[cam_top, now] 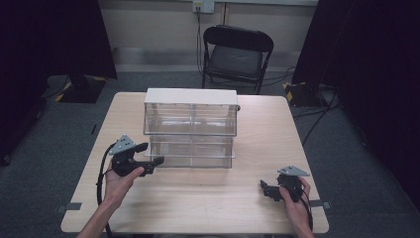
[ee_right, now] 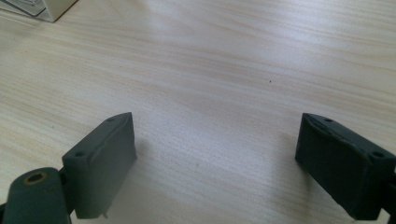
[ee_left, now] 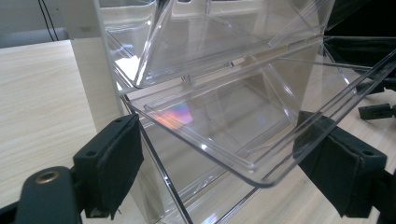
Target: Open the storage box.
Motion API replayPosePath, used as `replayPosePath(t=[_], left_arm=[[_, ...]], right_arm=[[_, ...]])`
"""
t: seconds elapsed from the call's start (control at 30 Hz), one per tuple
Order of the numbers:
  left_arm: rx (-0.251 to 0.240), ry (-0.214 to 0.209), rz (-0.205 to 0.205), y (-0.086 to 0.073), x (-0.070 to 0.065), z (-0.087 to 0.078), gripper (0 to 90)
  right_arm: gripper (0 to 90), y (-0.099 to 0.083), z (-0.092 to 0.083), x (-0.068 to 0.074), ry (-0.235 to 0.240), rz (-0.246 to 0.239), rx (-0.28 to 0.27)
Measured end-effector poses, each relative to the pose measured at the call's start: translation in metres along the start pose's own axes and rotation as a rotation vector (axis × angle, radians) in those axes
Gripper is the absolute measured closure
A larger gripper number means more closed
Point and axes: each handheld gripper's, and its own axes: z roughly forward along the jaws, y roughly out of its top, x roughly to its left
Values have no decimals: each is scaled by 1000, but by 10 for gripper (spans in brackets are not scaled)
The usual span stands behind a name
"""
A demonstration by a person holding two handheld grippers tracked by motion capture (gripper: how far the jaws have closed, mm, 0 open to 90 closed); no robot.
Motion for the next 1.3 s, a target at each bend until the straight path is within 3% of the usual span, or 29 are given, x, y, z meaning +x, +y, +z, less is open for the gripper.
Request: replayPosePath(t=[0.9, 0.97, 1.07, 1.3], left_arm=[[-3, 0, 14, 9, 0, 1, 154], [7, 0, 29, 10, 1, 1, 154], [-12, 1, 7, 11, 0, 3, 154], [-10, 8, 9, 13, 0, 3, 154]], right_arm=[[114, 0, 0, 0, 0, 0, 0], [114, 0, 0, 0, 0, 0, 0], [114, 0, 0, 0, 0, 0, 0], [114, 0, 0, 0, 0, 0, 0]])
